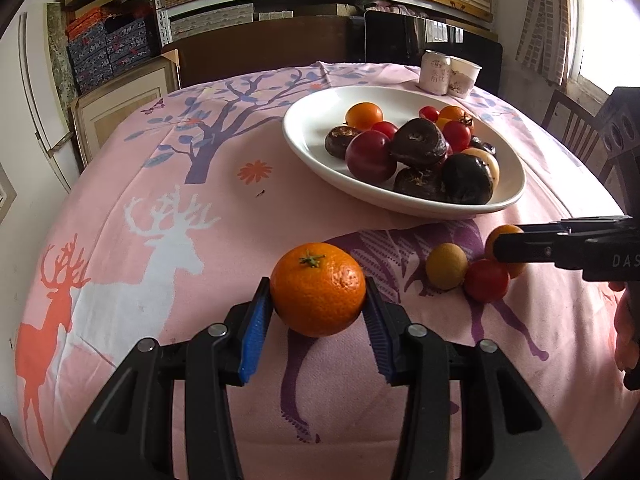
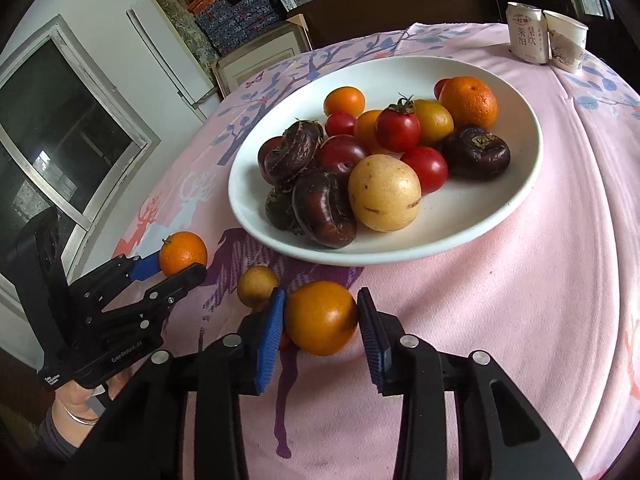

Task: Organize fruits
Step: 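Grasp an orange with the left tool while the right tool grasps another orange, then lower both oranges onto the white plate and open both tools, then grasp a small yellow fruit with the left tool while the right tool grasps a red tomato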

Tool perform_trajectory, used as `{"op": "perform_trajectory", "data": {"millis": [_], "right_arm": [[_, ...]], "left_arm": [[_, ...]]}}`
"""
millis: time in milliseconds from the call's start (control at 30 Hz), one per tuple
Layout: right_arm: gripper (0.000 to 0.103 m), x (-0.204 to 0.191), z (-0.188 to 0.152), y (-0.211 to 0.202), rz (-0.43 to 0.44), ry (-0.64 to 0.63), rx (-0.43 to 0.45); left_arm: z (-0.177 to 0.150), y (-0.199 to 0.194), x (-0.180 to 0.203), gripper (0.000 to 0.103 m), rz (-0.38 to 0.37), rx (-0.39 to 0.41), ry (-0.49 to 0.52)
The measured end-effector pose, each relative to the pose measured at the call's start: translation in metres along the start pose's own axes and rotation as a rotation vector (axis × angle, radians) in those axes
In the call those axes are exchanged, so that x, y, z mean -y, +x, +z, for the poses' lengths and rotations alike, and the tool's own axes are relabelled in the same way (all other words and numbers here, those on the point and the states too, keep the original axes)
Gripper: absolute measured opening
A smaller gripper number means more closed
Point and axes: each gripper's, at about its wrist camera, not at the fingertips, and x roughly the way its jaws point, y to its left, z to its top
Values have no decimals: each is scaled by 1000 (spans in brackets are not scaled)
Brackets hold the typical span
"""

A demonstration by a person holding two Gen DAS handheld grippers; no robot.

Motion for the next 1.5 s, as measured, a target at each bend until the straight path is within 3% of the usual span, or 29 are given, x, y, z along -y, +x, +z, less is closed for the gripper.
{"op": "perform_trajectory", "data": {"millis": [300,500,700,767,867,933,967,1167,1300,1500], "right_arm": [[37,17,-12,-56,60,44,101],[37,28,37,-73,64,68,154],[37,35,105,-46,35,125,176],[40,31,120,-33,24,113,160],[55,24,125,-35,4,99,189],[56,19,119,-45,3,70,207],[56,16,113,-50,-6,52,210],[56,2,45,-71,-41,-80,178],[56,-18,-3,-53,-100,-210,86],[56,-50,-32,-27,-168,-357,58]], "left_arm": [[4,-17,4,44,-11,62,6],[44,-18,12,44,-21,70,20],[108,6,27,44,-29,90,42],[121,19,30,45,-26,70,42],[127,23,29,50,-37,59,18],[121,8,29,74,-17,114,19],[116,0,29,76,-9,135,29],[64,-39,33,81,5,146,100],[16,-43,33,82,30,77,141],[-20,-42,28,82,30,25,133]]}}
